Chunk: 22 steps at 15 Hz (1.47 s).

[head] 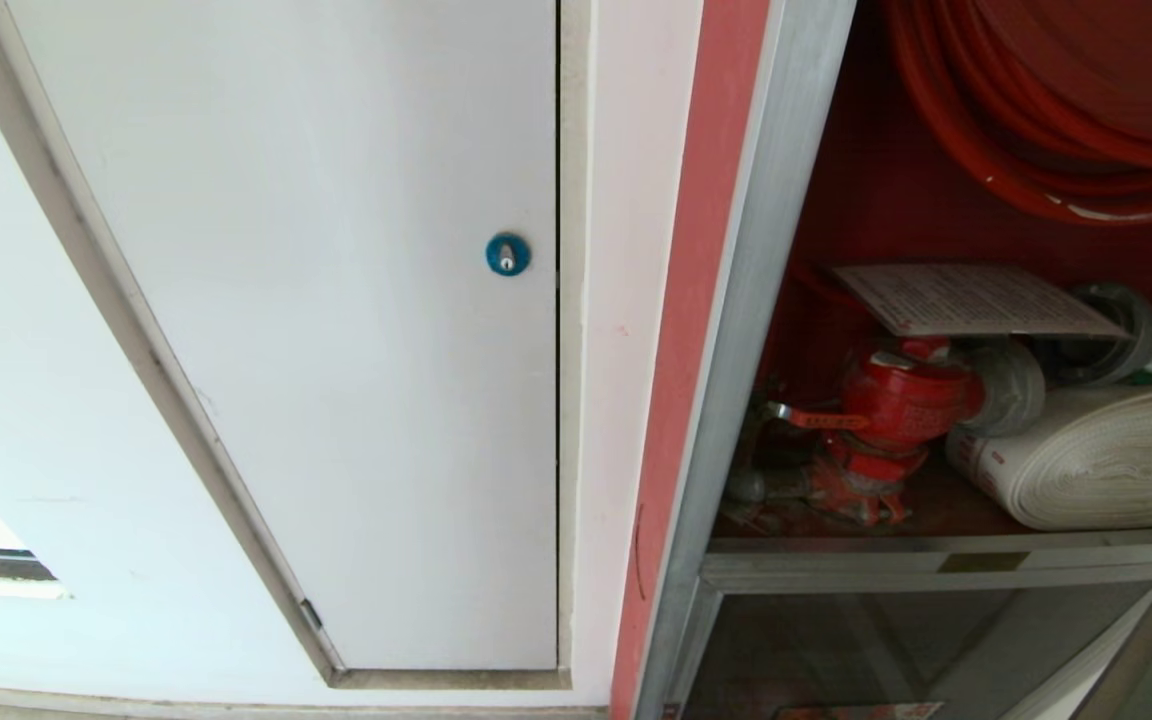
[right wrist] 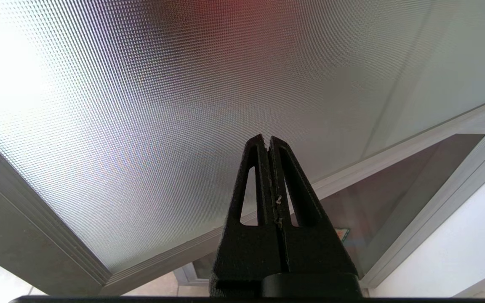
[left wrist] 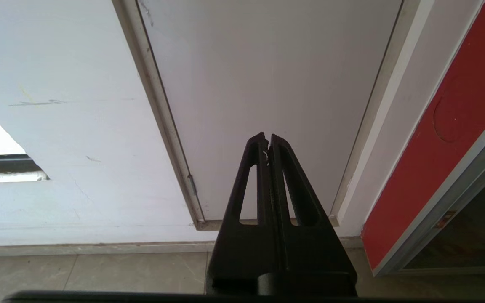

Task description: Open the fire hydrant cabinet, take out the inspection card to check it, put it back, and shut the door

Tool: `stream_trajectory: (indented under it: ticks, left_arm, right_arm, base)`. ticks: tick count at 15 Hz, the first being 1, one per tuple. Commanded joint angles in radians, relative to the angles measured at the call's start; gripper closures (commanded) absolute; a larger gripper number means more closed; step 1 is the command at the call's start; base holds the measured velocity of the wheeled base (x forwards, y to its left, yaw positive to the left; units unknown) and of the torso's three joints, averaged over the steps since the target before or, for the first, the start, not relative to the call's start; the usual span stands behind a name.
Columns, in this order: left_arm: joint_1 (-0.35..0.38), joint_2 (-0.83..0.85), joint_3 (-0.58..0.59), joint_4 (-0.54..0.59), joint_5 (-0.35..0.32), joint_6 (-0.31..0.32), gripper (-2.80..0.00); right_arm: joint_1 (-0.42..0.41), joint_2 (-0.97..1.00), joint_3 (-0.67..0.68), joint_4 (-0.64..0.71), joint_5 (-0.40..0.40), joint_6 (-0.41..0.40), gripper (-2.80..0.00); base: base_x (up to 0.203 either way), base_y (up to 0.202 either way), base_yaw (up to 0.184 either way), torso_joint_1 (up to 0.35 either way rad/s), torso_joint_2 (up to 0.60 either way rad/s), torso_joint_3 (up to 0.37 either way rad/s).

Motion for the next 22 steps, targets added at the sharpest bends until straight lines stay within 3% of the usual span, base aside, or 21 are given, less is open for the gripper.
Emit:
stream_trajectory:
  ticks: [1,6,22]
  left_arm:
    - [0.0,0.002,0.0,0.0,0.0,0.0,0.0]
    - [0.0,0.002,0.0,0.0,0.0,0.0,0.0]
    - [0.0,0.002,0.002,-0.001,0.0,-0.001,0.0]
  right_arm:
    - [0.0,0.002,0.0,-0.001,0.0,0.0,0.0]
    - [0.0,0.002,0.0,-0.001,-0.001,0.0,0.0]
    - [0.0,0.002,0.0,-0.001,-0.001,0.0,0.0]
  base:
    - [0.0,0.0,0.0,0.0,0.0,0.0]
    - [-0.02,0.0,-0.001,0.004,0.0,0.0]
    - [-0.195,0.0,0.001,0.001,0.0,0.003]
